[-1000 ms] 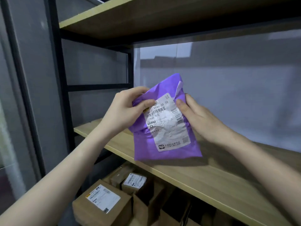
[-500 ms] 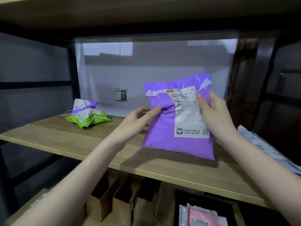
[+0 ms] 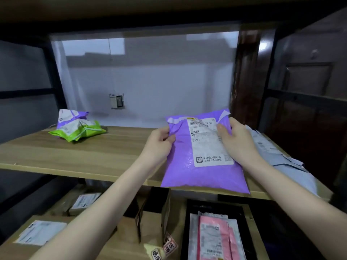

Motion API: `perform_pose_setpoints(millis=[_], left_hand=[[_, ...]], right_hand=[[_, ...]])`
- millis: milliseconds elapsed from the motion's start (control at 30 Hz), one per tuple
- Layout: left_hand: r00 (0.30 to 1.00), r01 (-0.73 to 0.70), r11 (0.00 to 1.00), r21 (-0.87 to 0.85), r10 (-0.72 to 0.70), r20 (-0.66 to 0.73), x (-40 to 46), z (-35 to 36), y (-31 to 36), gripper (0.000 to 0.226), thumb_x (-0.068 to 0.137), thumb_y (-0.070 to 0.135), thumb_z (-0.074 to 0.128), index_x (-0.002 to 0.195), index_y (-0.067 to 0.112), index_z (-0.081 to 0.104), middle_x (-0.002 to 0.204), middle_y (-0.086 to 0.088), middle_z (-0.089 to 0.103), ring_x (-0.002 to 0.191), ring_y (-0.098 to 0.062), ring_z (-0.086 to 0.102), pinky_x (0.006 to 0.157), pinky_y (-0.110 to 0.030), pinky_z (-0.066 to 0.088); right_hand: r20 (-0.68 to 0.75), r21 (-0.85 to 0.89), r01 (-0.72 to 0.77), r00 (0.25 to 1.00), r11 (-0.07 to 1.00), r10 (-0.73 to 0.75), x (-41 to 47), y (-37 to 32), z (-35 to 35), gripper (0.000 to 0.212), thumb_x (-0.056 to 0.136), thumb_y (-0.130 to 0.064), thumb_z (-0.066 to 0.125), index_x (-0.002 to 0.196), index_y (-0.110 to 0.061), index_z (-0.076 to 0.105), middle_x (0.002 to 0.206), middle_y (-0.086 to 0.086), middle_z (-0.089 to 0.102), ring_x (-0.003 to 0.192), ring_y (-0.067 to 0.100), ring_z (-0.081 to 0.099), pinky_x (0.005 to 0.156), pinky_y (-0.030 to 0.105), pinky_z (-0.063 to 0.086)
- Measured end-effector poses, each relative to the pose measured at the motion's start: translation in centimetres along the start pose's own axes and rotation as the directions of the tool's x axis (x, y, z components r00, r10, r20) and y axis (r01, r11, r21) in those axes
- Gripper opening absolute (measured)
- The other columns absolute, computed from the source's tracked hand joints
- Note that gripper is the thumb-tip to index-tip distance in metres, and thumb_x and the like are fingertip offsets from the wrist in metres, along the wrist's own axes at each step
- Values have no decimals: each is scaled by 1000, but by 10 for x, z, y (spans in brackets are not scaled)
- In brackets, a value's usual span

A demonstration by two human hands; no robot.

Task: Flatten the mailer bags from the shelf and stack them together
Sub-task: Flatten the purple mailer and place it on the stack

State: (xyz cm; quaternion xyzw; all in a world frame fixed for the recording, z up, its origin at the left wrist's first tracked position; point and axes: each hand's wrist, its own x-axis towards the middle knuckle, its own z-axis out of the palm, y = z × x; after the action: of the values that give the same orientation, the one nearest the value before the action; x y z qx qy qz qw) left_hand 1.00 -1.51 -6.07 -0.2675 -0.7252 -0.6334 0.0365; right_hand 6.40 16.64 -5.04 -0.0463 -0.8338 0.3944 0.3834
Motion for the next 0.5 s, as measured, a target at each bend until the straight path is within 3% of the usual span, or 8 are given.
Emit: perform_pose_setpoints(millis=[67, 167, 200, 267, 333, 433, 500], left_hand=[[999, -4, 999, 37, 2, 43, -1, -3, 0, 39, 92, -13, 33, 102, 10, 63, 84, 5, 68, 64, 4, 64, 52, -9, 45], [998, -48, 983, 175, 41, 45, 4, -12, -6, 45, 89, -11, 32, 100, 19, 64, 96, 1, 71, 89, -11, 67, 76, -24, 55], [998, -65, 965, 253, 58, 35, 7, -16, -8, 47, 88, -8, 31, 100, 23, 64, 101, -1, 70, 97, -18, 65, 84, -33, 52], [998, -66, 930, 361, 64, 19, 12, -23, -14, 48, 86, -1, 31, 105, 30, 63, 107, -3, 67, 103, -24, 61, 92, -41, 47], [997, -74, 913, 400, 64, 38, 16, -27, -18, 48, 88, 1, 32, 106, 33, 62, 106, -5, 67, 102, -25, 61, 92, -38, 46], [984, -178, 834, 522, 144, 105, 22, -29, -20, 36, 91, -3, 39, 101, 23, 63, 91, -7, 67, 92, -28, 57, 78, -30, 41], [962, -270, 805, 528, 207, 176, 24, -28, -15, 28, 94, 1, 44, 88, 24, 60, 75, 4, 61, 79, -17, 55, 70, -23, 37]], right_hand=[[17, -19, -13, 1000, 1000, 13, -1, 2, 1, 32, 96, -21, 47, 67, -19, 33, 60, -2, 39, 62, 20, 37, 52, 32, 23], [110, 9, -100, 989, 995, 99, 0, 6, 1, 13, 94, -25, 50, 94, -14, 42, 69, -3, 50, 70, 22, 52, 48, 22, 31], [167, 41, -167, 973, 985, 158, 0, 7, 0, 19, 93, -27, 51, 103, -15, 39, 73, -2, 53, 66, 21, 57, 45, 17, 38], [256, 72, -281, 933, 957, 255, -1, 10, 0, 33, 91, -32, 53, 114, -19, 34, 83, 4, 59, 64, 22, 62, 49, 27, 52], [205, 36, -239, 952, 970, 227, 4, 14, 0, 44, 89, -32, 57, 123, -17, 33, 95, 6, 62, 84, 23, 61, 64, 36, 52], [86, -25, -41, 995, 999, 43, 13, 11, -2, 43, 88, -29, 58, 125, -13, 44, 106, 3, 58, 108, 25, 54, 94, 36, 43], [173, -47, 30, 985, 998, -21, 17, -1, -3, 33, 91, -31, 55, 119, -16, 52, 101, -1, 59, 101, 18, 56, 89, 26, 40]])
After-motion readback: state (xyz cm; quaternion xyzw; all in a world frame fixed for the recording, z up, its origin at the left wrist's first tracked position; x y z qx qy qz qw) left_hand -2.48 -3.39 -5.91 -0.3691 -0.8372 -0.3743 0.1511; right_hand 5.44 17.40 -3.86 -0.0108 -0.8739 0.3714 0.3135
